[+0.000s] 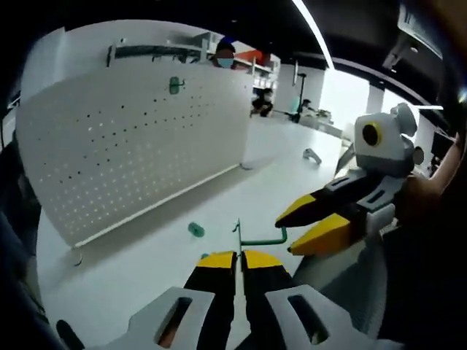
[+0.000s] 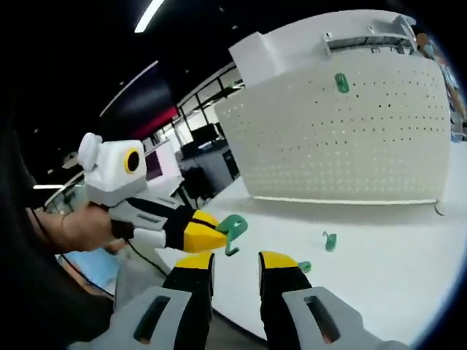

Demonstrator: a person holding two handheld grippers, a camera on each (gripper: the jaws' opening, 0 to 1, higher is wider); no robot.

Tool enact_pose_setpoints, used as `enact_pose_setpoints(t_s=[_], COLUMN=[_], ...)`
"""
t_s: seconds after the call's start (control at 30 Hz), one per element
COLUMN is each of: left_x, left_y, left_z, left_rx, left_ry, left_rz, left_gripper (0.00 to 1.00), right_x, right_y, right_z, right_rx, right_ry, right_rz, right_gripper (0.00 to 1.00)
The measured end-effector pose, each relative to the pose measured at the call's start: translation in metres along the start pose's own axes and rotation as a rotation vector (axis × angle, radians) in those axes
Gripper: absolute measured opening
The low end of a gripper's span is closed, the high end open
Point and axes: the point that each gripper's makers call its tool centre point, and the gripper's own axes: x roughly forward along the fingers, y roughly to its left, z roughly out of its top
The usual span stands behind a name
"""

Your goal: Insert the hook assembly into the mounting plate slot until the hook locks in place.

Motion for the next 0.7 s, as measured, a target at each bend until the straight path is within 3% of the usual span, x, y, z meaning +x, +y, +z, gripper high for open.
enact_pose_setpoints(t_s=[0.23,0.4,0.7], left_x=[0.002,0.002,0.001], left_y=[-0.001,-0.001,-0.005], left_z=[0.017,0.027,0.036], left_rx=[-0.054,-0.022,-0.029], left_ry=[-0.077,-0.113,-0.165], left_rz=[0.003,0.037,0.030], left_gripper=[0.03,0.02,0.02], right_x=[0.001,0.004,0.007], right_y=[0.000,0.001,-0.004], right_z=[0.021,0.031,0.037], right_rx=[0.134,0.174,0.241], right_ry=[-0.076,-0.110,-0.135], right_rz=[0.018,0.028,0.026], right_gripper=[0.22,0.20,0.17])
